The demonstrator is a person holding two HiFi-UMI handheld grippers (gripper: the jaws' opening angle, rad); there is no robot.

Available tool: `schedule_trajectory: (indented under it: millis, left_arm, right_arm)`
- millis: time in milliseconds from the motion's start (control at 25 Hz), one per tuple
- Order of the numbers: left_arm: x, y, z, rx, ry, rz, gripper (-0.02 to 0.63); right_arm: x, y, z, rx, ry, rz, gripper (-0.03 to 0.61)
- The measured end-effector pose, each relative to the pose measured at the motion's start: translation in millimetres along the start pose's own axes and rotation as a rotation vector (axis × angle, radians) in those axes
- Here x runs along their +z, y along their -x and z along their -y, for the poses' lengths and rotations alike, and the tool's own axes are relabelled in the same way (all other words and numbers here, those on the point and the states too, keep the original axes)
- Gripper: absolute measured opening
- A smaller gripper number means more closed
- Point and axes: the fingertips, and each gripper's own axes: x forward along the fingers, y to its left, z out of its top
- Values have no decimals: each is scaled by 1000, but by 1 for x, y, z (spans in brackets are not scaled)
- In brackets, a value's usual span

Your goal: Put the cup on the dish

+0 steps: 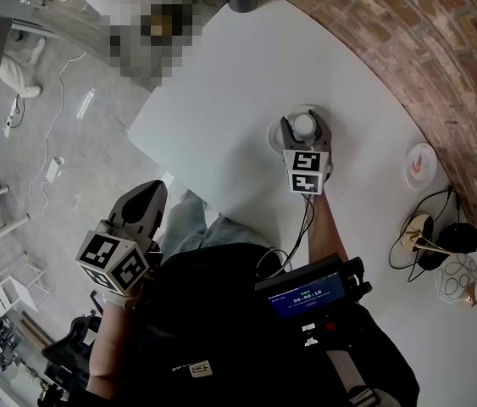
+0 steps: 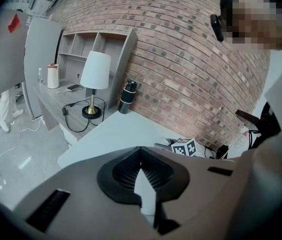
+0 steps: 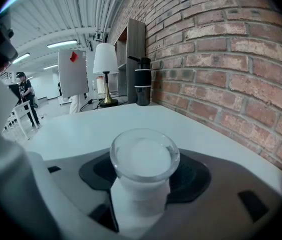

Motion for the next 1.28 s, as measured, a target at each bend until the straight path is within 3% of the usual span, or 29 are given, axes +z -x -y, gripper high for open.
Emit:
schedule_trajectory:
  millis: [1280]
  left_arm:
    - [-3,4,2,5,13,8,5]
  right_arm:
    - [-1,0,-2,-20,46,12,272]
